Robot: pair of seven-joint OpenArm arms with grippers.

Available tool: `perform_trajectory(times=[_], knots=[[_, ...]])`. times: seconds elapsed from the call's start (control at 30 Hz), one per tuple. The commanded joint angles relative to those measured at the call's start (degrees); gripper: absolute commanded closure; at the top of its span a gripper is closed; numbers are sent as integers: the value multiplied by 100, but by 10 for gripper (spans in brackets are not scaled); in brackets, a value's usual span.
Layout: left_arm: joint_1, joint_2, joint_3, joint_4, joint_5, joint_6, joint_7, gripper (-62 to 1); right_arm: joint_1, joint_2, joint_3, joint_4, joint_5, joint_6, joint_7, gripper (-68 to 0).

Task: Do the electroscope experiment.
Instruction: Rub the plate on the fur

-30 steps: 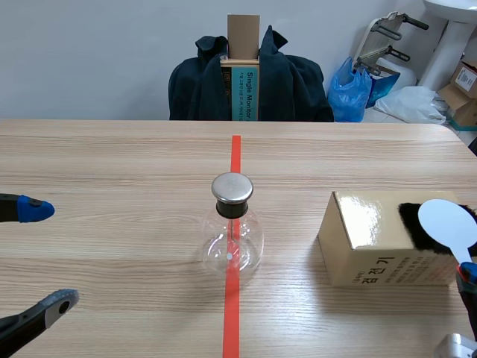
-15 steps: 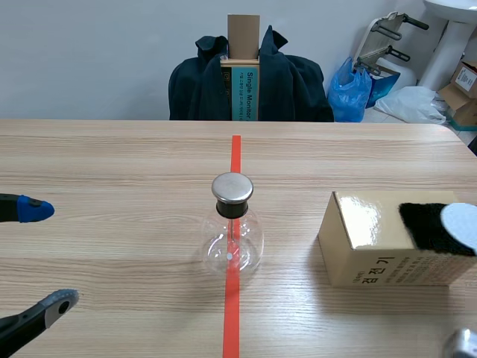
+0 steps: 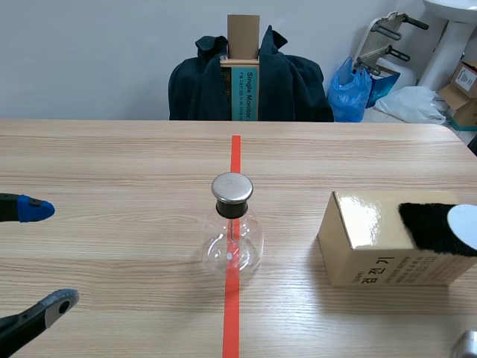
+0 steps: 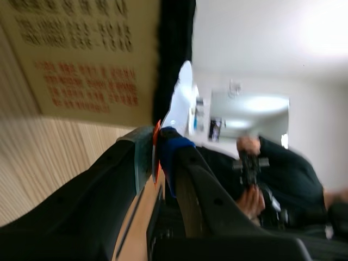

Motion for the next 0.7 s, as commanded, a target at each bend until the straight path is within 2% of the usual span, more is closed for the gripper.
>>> perform_trajectory(times=[0.0,0.07,0.1,0.2,0.23,0.27,0.3,0.4,0.47,0.5,0.6,0.67], knots=[[-26,31,37,31,-52,-9,-98,-623,-20,13,-44,26,-31,101,603,-8],[-26,31,37,31,-52,-9,-98,-623,-24,-17,-44,26,-28,107,850,-8],[-28,31,37,31,-52,-9,-98,-623,-24,-35,-42,26,-26,107,647,-8],[-28,31,37,31,-52,-7,-98,-623,-20,-50,22,26,-28,107,-627,-8],[-28,31,37,31,-52,-7,-96,-623,-20,-42,59,26,-48,111,-876,-8],[-28,31,37,31,-52,-7,-96,-623,-20,-22,81,26,-70,133,-896,-8],[-28,31,37,31,-52,-7,-96,-623,-22,2,83,26,-96,166,-715,-8],[-28,31,37,31,-52,-7,-96,-623,-13,11,79,26,-155,286,376,-8],[-28,31,37,31,-52,-7,-96,-623,-20,-9,74,26,-155,251,693,-8],[-28,31,37,31,-52,-7,-98,-623,-22,-35,76,26,-155,232,540,-8],[-28,31,37,31,-52,-7,-96,-623,-20,-46,98,26,-157,214,-603,-8],[-28,31,37,31,-52,-7,-96,-623,-20,-13,140,26,-197,221,-874,-8]])
